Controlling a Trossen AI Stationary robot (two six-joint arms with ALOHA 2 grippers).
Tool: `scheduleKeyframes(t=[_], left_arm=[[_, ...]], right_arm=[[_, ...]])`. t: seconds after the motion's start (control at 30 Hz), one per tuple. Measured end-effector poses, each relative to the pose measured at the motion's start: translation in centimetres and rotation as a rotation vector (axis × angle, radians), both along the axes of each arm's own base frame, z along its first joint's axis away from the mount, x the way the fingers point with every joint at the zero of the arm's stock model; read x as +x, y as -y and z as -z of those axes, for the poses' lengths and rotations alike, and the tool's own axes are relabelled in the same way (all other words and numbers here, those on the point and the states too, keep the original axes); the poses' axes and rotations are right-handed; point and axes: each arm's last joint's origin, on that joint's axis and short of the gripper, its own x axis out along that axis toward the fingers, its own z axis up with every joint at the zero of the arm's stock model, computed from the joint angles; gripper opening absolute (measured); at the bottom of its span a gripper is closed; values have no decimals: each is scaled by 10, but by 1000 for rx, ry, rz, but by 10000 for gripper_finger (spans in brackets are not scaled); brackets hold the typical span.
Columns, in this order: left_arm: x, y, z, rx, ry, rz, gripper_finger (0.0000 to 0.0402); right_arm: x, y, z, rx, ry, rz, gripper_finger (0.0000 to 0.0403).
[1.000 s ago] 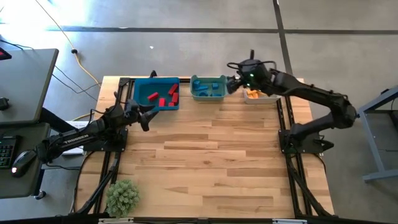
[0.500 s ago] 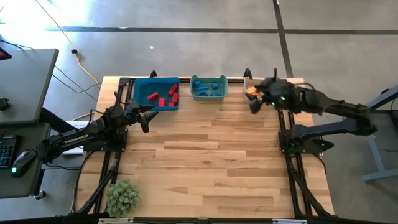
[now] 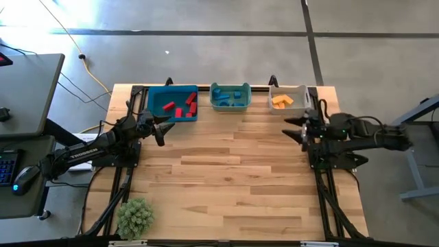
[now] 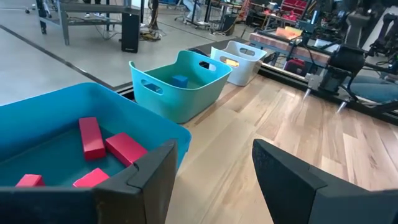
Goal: Sort & place blocks by color
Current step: Return to Home Position
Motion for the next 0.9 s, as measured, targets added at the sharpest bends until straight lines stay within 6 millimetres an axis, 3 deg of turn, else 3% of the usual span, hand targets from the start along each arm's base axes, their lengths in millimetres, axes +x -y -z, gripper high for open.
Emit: scheduleKeyframes(t=[0.2,0.53,0.9], left_arm=[[0,0,0,0,0,0,200],[0,0,0,0,0,0,200],[0,0,0,0,1,-1,200]], right_arm=[[-15,-7,23,-28,37,-165,259],[-24,-13,53,-44,121,-347,259],[-10,-18,86,-6,221,-437,259]])
